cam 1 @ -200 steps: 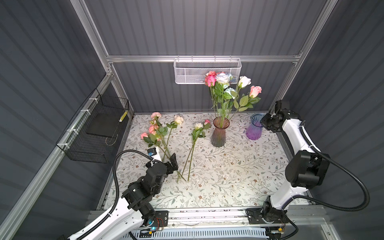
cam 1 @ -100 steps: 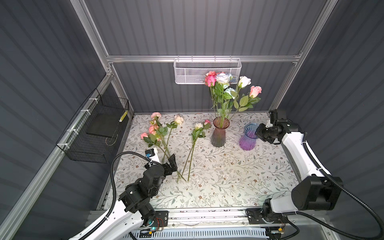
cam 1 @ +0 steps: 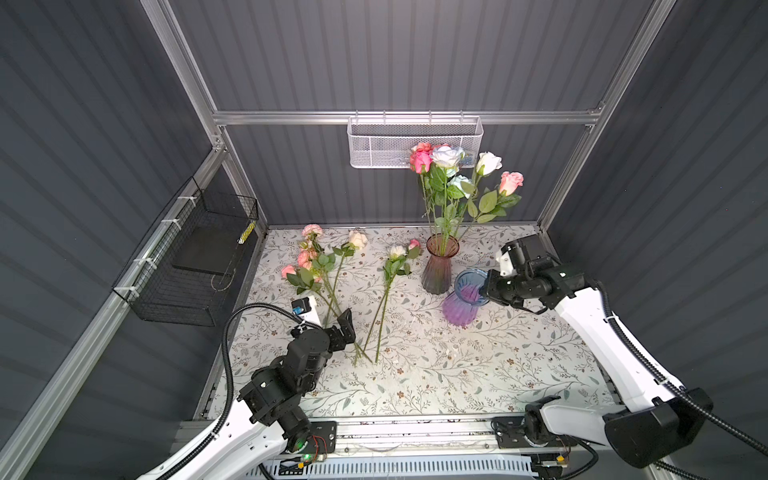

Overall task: Arrange the flowers into the vase
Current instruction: 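Slide the blue-purple vase toward the robot beside the pink vase with the right gripper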

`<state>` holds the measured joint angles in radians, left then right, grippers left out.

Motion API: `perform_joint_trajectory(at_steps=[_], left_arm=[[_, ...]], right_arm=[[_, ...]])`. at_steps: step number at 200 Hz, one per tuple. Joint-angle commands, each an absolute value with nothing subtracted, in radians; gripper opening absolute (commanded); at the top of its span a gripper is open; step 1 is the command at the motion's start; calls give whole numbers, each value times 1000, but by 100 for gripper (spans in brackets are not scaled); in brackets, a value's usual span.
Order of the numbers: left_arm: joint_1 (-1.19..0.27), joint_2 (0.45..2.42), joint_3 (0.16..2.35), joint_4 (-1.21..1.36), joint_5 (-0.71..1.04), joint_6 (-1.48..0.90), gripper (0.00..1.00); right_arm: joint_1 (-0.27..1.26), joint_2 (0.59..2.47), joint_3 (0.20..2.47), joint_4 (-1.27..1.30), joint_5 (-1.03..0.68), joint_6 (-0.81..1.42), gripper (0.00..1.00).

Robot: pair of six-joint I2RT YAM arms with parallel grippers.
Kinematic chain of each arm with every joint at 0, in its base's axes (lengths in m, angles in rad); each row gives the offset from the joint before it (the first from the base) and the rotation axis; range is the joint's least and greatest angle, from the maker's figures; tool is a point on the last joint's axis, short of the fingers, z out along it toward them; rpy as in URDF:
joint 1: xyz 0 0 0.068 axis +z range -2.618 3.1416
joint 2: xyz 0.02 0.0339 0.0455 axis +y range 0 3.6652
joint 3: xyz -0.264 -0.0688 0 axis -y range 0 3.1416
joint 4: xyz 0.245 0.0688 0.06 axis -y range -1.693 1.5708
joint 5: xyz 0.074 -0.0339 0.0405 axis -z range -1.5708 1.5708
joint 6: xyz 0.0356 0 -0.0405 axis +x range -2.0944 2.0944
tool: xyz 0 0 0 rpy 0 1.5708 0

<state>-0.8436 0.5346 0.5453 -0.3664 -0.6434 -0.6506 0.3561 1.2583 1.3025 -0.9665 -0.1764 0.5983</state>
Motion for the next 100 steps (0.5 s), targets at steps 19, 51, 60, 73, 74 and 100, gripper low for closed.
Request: perform_joint_trajectory(at_steps=[19,51,60,73,74,100], left_arm=[[-847,516,528,-382,-632,-681,99],[-847,508,518,-393,-624,-703,100],[-848,511,516,-390,-621,-705,99],[-848,516,521,-394,-615,-707,99],[-847,517,521,-395,-615,-706,100],[-847,522,533,-409,-605,-700,99]], right_arm=[[485,1340,1413,-924,-212,634,0],[583,1478,1518,-950,-212,645,0],[589,1515,1551,-965,-212,633,0],[586,1561,1596,-983,-219,616,0],[586,1566,1600,-986,-221,614,0],[586,1641,1699,-1047,-235,579,0]])
